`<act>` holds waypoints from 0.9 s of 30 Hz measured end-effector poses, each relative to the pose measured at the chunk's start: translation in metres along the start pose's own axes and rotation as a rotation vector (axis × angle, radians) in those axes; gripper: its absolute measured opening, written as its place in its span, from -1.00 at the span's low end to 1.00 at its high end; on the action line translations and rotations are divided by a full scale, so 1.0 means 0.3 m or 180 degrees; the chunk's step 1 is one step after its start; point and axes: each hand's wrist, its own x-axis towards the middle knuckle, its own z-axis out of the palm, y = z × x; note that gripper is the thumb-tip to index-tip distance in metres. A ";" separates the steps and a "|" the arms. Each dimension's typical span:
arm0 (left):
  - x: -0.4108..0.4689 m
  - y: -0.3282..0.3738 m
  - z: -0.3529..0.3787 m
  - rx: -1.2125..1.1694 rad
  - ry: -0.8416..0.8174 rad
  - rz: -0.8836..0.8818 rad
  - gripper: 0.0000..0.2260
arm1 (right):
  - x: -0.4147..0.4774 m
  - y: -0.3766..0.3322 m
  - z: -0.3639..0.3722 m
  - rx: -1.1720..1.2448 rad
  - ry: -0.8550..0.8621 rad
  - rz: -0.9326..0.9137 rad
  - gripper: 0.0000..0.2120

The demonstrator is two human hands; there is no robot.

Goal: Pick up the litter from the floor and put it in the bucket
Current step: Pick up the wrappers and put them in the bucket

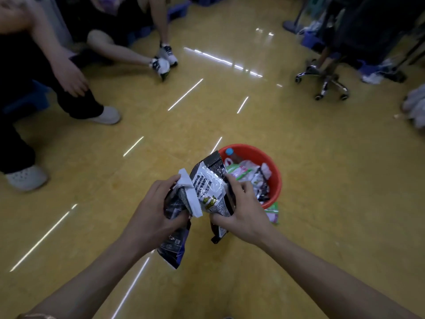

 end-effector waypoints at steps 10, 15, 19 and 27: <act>0.076 0.742 -0.197 -0.0236 -0.0499 0.0278 -0.36 | -0.306 -0.260 -0.660 0.0314 0.0129 0.0496 -0.10; 0.192 1.008 -0.161 -0.0326 -0.0532 0.0468 -0.38 | -0.341 -0.266 -0.951 0.0307 0.0282 0.0628 -0.08; 0.272 1.170 -0.120 -0.0380 -0.0456 0.0546 -0.36 | -0.338 -0.244 -1.128 0.0423 0.0379 0.0620 -0.08; 0.419 1.363 -0.071 -0.0470 -0.0541 0.0827 -0.38 | -0.311 -0.214 -1.334 0.0531 0.0485 0.0643 -0.08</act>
